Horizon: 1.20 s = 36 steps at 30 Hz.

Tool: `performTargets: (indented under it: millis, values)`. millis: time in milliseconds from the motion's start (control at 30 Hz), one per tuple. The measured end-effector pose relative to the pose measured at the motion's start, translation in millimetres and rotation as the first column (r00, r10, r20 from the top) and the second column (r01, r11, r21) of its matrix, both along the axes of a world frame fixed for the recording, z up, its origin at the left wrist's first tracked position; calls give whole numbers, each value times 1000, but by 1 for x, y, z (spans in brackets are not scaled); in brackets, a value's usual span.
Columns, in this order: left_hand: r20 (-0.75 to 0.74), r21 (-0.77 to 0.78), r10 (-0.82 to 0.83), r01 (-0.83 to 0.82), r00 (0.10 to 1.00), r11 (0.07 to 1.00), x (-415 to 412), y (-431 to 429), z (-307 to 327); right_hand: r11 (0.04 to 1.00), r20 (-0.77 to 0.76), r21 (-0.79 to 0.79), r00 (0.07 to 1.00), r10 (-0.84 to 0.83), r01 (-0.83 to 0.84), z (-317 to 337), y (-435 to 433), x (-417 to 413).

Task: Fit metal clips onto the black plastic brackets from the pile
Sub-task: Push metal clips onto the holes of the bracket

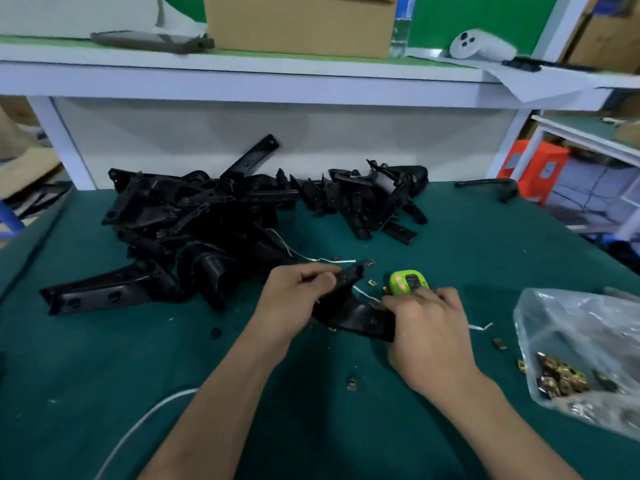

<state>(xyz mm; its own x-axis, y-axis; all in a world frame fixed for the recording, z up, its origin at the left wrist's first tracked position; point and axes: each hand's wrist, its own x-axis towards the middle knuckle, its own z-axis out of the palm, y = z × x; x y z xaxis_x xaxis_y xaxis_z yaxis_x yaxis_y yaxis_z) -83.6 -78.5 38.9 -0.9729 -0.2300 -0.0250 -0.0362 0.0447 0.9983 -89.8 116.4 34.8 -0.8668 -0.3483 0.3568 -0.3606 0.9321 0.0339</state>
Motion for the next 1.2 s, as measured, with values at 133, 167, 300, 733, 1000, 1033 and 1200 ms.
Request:
performTargets:
  millis: [133, 167, 300, 733, 1000, 1033, 1200]
  values:
    - [63, 62, 59, -63, 996, 996, 6, 26, -5, 942, -121, -332, 993, 12, -52, -3, -15, 23]
    - [94, 149, 56, -69, 994, 986, 8, 31, -3, 921, -100, -384, 995, 30, -66, -3, -17, 28]
    - [-5, 155, -41, 41, 999, 987, 11, 26, -7, 731, 200, -682, 967, 157, 22, 12, -8, 20]
    - [25, 166, -157, 150, 987, 975, 24, 61, -2, 993, 263, -66, 962, -74, 94, 11, 25, 3]
    - [-77, -635, 68, -102, 995, 766, 18, 58, -27, 892, 181, -416, 977, -110, 177, 2, 59, -13]
    - [-91, -700, 26, -83, 996, 709, 17, 61, -30, 860, 181, -469, 975, -126, 198, 0, 63, -18]
    - [-80, -864, -107, -15, 991, 504, -7, 89, -28, 853, 229, -460, 961, -154, 246, -10, 70, -30]
